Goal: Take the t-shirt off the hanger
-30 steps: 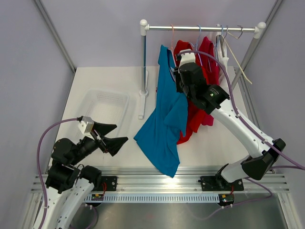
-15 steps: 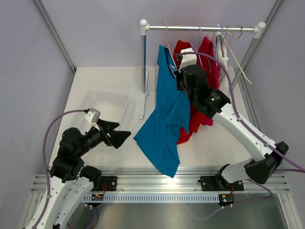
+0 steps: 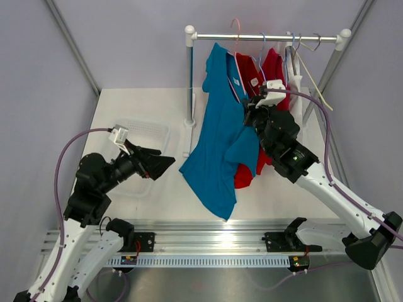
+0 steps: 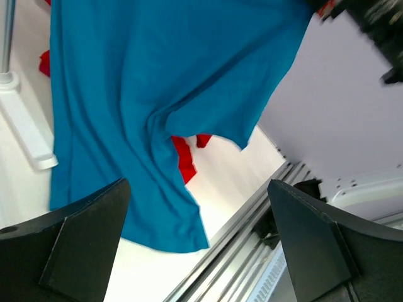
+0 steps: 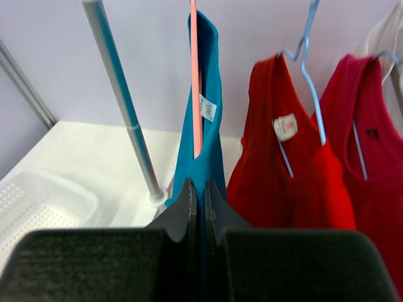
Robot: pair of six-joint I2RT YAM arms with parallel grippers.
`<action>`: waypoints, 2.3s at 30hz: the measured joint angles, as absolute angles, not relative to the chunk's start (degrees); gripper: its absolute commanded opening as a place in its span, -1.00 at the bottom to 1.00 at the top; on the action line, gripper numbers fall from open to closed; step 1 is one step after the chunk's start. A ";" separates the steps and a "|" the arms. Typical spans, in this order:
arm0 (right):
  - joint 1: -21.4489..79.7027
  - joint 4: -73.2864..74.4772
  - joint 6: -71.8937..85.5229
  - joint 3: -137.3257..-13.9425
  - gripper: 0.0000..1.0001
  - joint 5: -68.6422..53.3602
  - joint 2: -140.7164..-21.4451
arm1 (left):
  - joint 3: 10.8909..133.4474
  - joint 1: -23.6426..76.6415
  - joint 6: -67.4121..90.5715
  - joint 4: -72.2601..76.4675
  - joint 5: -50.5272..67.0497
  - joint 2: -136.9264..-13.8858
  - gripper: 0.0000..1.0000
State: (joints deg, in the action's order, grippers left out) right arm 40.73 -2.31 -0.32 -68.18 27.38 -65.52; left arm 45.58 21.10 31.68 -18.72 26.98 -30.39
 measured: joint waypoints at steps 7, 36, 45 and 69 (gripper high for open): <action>42.37 -1.34 5.67 -56.99 -1.00 27.05 -57.25 | 49.95 22.15 39.40 -12.27 26.76 -36.93 0.55; 85.17 -1.48 7.38 -47.66 -1.00 54.15 -51.81 | 61.78 46.70 42.00 -1.85 3.14 -61.63 -1.00; 85.84 4.56 14.15 -49.91 0.90 48.10 -51.59 | 61.69 46.63 40.99 -2.46 1.23 -54.61 -1.00; 86.46 6.46 23.20 -43.97 -1.00 33.28 -55.35 | 73.78 46.63 39.97 -17.47 0.32 -46.85 -1.00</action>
State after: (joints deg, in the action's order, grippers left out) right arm 86.46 6.46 23.20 -43.97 33.28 -55.35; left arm 73.78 46.63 39.97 -17.47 0.32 -46.85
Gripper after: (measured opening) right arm 0.031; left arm 0.038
